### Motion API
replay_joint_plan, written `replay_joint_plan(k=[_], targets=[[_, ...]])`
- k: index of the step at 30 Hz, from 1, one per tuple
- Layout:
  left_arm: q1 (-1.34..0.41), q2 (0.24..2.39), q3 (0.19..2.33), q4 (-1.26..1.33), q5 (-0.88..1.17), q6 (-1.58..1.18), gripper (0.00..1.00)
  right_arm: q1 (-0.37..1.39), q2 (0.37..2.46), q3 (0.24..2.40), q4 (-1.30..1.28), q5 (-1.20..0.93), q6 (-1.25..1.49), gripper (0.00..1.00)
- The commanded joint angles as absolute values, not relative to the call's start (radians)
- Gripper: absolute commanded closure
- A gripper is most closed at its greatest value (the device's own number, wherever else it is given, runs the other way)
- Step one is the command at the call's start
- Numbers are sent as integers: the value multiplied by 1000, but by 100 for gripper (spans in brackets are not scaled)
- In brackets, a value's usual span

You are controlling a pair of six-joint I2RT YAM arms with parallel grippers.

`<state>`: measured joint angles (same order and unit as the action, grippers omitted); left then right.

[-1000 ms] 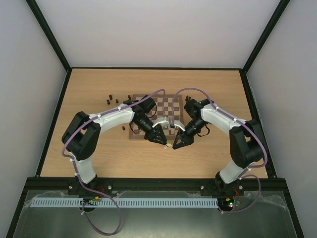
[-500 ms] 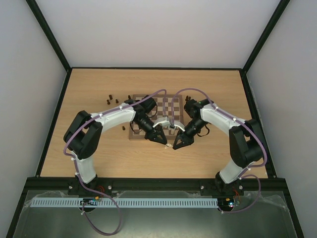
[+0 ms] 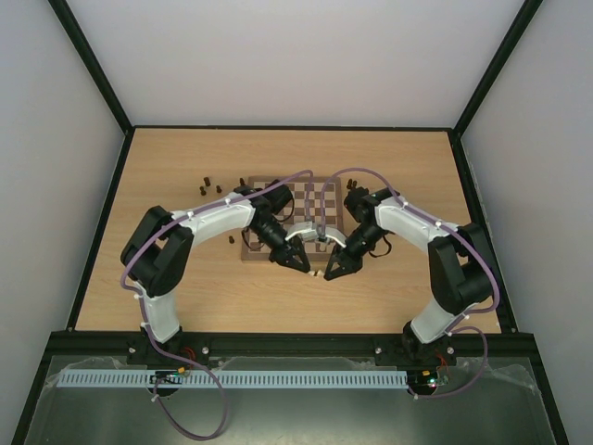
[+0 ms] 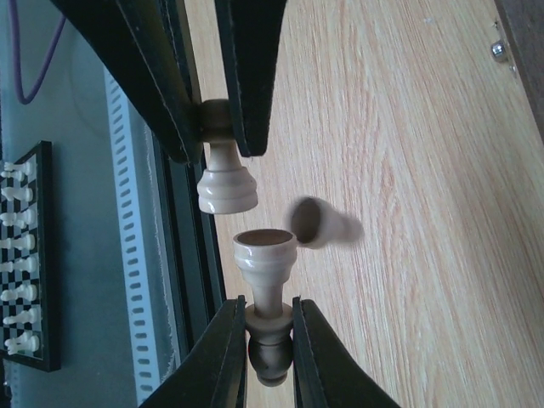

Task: Set up the chess pieces on the board
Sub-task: Pick up the chess piece at the center of the board, then place the chess piece on the chessboard.

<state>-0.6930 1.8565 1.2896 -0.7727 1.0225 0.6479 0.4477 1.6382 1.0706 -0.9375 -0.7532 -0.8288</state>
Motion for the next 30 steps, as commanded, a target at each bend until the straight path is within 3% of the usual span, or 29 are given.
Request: replay_joint_plan(k=[1, 20, 30], targets=[[-708, 1886, 1272, -831, 997, 682, 95, 448, 1598, 1050, -900, -767, -814, 94], [-648, 1856, 1241, -808, 960, 654, 95, 380, 1508, 931, -815, -701, -787, 96], [-589, 1757, 1235, -799, 825, 602, 95, 323, 1418, 898, -807, -665, -775, 96]])
